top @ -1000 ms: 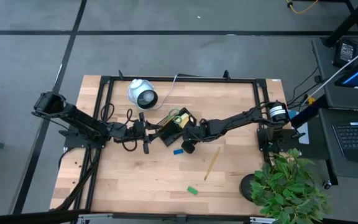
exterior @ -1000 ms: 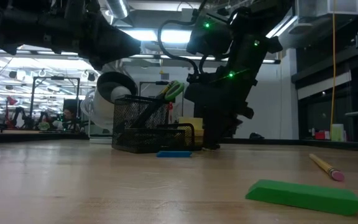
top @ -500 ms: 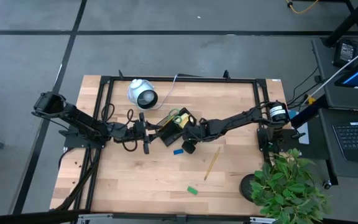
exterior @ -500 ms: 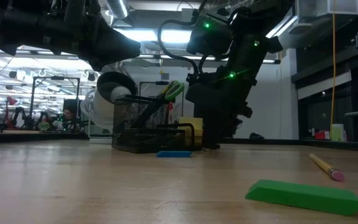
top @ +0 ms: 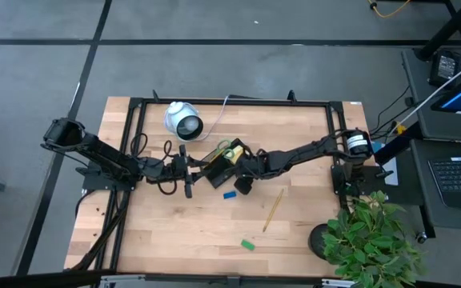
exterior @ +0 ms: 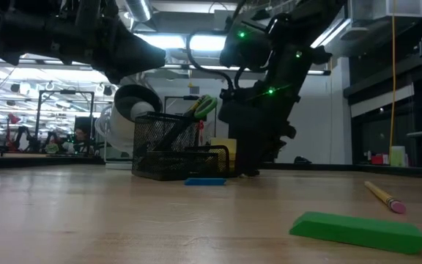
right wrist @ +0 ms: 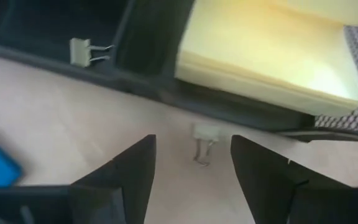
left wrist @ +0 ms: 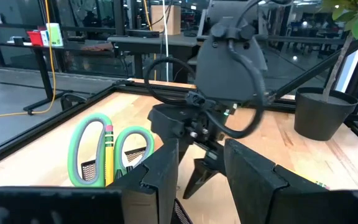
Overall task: Pick and place office supplies into organizer
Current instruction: Put the gold binder clip into the black desk organizer
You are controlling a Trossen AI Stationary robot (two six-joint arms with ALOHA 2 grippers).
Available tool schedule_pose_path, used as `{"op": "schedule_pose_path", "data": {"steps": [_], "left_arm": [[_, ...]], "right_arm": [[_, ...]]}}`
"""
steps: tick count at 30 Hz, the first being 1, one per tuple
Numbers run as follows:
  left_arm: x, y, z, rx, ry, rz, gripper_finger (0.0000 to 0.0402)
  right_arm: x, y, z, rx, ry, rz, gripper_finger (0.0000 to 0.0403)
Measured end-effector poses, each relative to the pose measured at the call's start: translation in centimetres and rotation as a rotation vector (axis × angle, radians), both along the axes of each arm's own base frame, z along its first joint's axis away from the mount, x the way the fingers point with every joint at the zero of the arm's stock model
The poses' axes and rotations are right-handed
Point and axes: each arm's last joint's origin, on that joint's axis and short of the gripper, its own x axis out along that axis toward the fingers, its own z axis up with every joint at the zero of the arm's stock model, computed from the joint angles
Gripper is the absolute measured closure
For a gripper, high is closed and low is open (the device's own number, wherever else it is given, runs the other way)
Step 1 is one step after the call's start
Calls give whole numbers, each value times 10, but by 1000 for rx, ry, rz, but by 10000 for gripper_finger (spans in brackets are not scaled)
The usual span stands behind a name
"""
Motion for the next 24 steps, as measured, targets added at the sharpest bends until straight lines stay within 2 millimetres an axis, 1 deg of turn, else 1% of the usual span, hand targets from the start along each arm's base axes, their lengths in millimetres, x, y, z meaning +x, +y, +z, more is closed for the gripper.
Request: {"op": "schedule_pose_path", "data": {"steps": [5, 12, 17, 24], "left_arm": [[0, 0, 0, -2, -1, 0, 276], [0, 0, 0, -2, -1, 0, 276], [0, 0, 0, -2, 0, 0, 276], [0, 0, 0, 1, 3, -1, 276]], "right_arm": [[0, -6, 0, 2, -1, -25, 189], [0, -6, 0, 2, 0, -25, 189], [3, -7, -10, -12, 13, -9, 189], [5, -10, -10, -4, -2, -25, 189]]}}
